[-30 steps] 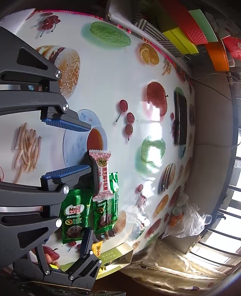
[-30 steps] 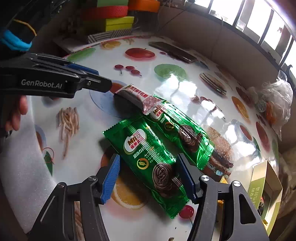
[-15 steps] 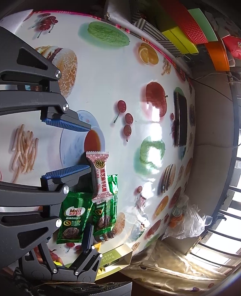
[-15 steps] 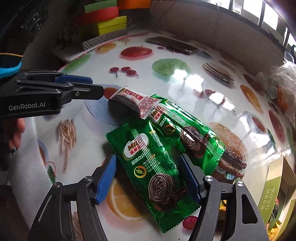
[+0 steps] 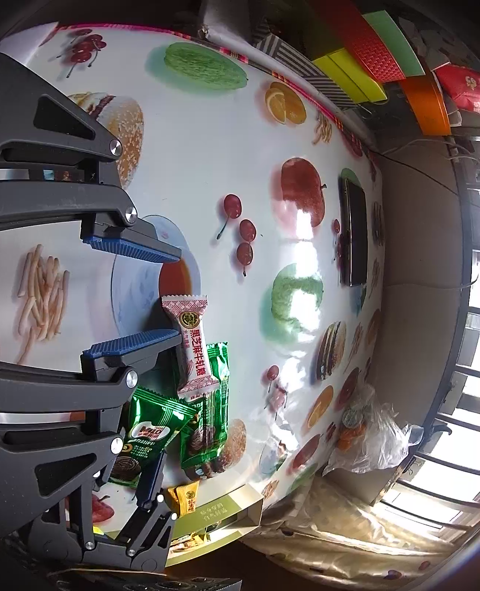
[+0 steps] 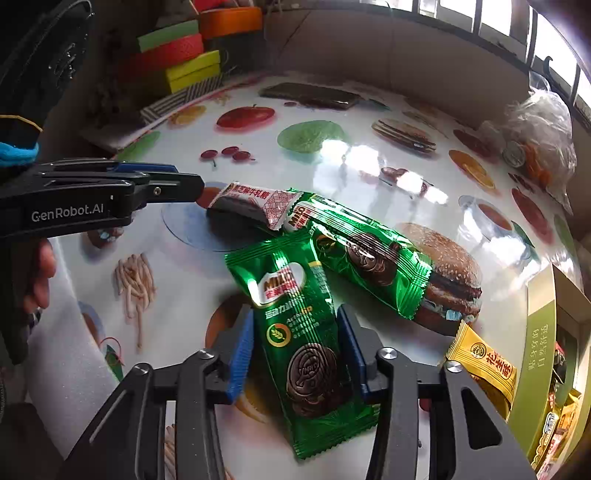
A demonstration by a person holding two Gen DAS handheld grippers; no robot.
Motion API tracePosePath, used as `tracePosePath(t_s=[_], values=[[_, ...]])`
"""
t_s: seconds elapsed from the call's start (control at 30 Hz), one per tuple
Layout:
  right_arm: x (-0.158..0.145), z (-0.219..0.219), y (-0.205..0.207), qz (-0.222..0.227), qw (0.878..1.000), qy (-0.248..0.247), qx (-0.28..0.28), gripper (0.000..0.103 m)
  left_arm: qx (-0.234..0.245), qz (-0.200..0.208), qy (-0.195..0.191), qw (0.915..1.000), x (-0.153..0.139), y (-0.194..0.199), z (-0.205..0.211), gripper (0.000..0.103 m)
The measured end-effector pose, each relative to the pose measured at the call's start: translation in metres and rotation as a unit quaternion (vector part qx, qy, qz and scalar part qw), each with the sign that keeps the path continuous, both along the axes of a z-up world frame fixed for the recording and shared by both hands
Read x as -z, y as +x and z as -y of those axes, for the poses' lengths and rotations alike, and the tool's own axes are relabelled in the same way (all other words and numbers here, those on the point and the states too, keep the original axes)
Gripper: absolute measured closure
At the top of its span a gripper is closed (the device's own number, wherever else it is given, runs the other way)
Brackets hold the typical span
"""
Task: Organize snacks
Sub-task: 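Grasp a green Milo pack with the right gripper while the left gripper grasps another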
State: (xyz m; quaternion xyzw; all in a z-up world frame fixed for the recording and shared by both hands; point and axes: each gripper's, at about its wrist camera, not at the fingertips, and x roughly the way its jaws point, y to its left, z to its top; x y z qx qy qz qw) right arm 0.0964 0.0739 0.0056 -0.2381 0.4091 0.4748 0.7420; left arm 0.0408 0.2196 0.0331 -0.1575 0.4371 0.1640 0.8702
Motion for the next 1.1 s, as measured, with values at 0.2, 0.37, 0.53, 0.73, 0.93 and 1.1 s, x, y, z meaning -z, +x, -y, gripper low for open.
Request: tracePosePath(t_s=[0.2, 0.37, 0.53, 0.73, 0.93, 1.1], values=[[-0.004, 0.012, 0.002, -0.021, 0.999, 0.022, 0.027, 0.062, 0.022, 0.002, 0.009, 0.9997, -0.005, 0.008, 0.005, 0.064], [-0.019, 0.034, 0.008, -0.048, 0.994, 0.069, 0.069, 0.062, 0.058, -0.002, 0.018, 0.9982, -0.006, 0.026, 0.013, 0.064], [-0.032, 0.062, 0.014, -0.058, 0.987, 0.102, 0.112, 0.062, 0.134, -0.017, 0.025, 0.9905, -0.002, 0.051, 0.031, 0.064], [-0.043, 0.083, 0.018, -0.056, 0.981, 0.119, 0.141, 0.062, 0.218, -0.041, 0.067, 0.9728, 0.004, 0.076, 0.059, 0.064], [-0.043, 0.093, 0.025, -0.062, 0.977, 0.128, 0.161, 0.062, 0.287, -0.074, 0.104, 0.9495, 0.009, 0.089, 0.076, 0.064], [-0.042, 0.096, 0.030, -0.068, 0.975, 0.132, 0.167, 0.062, 0.322, -0.082, 0.124, 0.9350, 0.014, 0.095, 0.087, 0.064]])
